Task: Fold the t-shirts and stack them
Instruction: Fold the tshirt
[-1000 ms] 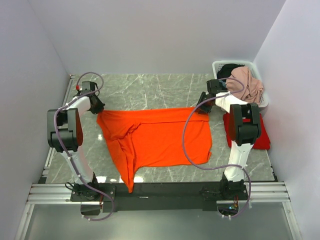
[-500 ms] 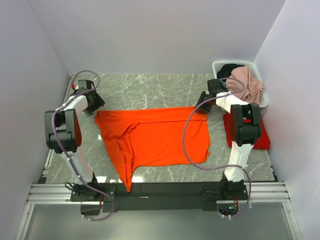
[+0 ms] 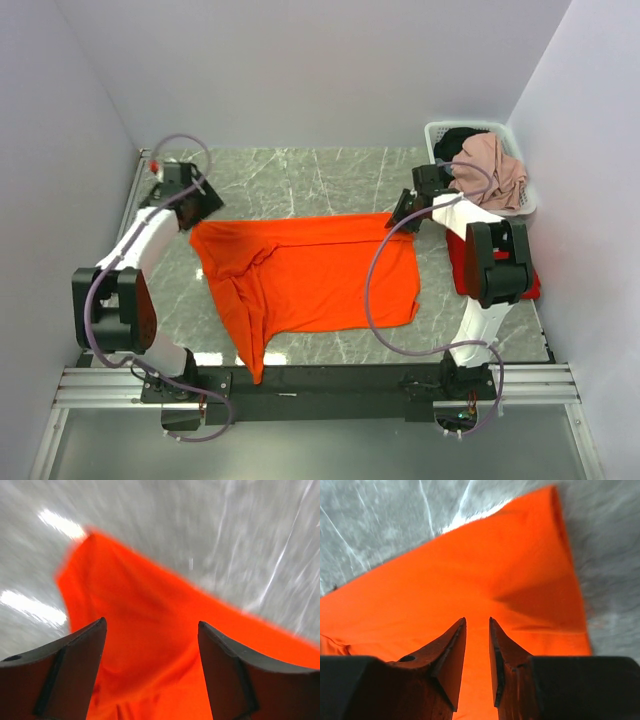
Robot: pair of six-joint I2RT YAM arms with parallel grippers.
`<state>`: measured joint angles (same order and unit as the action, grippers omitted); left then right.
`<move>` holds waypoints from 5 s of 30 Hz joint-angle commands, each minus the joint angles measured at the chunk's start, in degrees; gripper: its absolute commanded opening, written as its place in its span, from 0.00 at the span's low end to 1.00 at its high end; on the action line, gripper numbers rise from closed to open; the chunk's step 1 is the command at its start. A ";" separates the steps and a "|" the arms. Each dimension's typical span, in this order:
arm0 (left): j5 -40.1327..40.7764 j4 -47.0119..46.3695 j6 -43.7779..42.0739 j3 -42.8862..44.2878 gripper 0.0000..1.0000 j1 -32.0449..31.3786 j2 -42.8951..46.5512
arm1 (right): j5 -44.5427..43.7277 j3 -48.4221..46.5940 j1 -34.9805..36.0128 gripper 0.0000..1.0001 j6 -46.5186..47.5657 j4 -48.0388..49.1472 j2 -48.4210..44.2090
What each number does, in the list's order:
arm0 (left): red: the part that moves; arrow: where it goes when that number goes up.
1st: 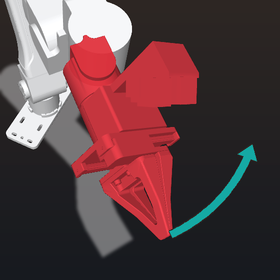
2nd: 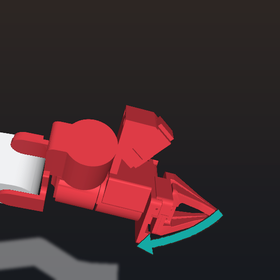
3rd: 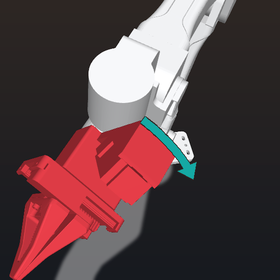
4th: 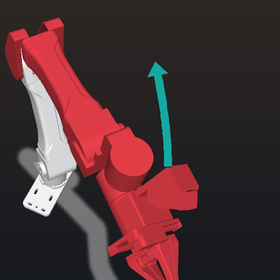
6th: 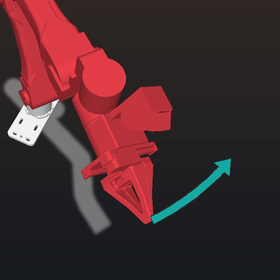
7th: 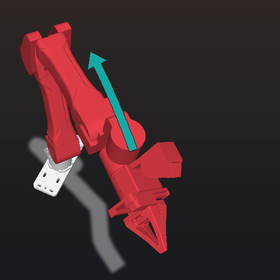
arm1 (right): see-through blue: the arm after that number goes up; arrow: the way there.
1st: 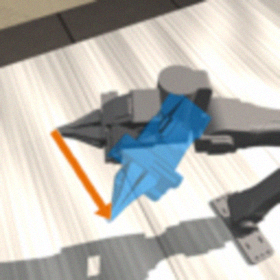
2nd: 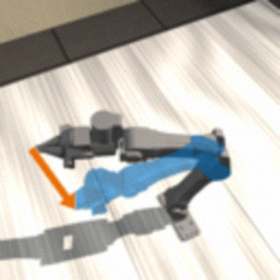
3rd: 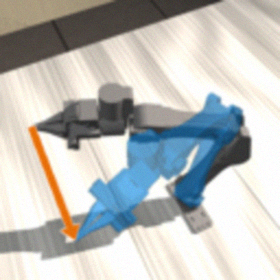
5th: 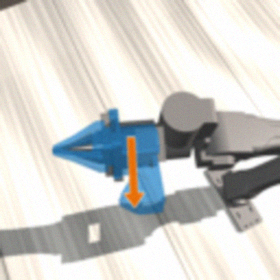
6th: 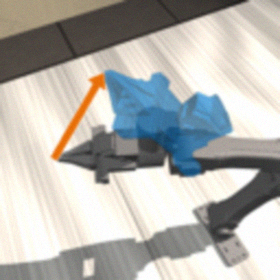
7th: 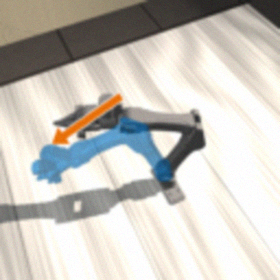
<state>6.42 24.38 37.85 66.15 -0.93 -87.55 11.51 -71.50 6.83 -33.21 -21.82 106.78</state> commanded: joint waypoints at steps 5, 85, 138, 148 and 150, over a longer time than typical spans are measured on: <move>-2.99 -2.67 1.88 -3.40 0.73 -4.26 -7.10 | -4.30 -2.93 3.72 0.33 -3.43 1.61 2.71; 35.60 4.10 -24.05 9.00 0.33 -32.91 -26.53 | -4.83 25.98 14.62 0.42 7.72 0.73 -40.95; -4.48 5.79 -4.28 2.52 0.69 -19.48 -3.00 | 16.61 18.70 21.90 0.42 -3.16 24.25 -21.20; -10.72 -6.44 -3.39 -19.46 0.85 -2.77 9.15 | 19.34 5.68 29.28 0.43 -14.42 37.90 2.26; -12.73 -8.64 -3.92 -20.27 0.85 -0.92 8.97 | 18.82 3.14 29.99 0.42 -15.92 39.31 4.65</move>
<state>-1.54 22.39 33.58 47.03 -3.51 -79.29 29.63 -64.05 35.64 -44.80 10.74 108.84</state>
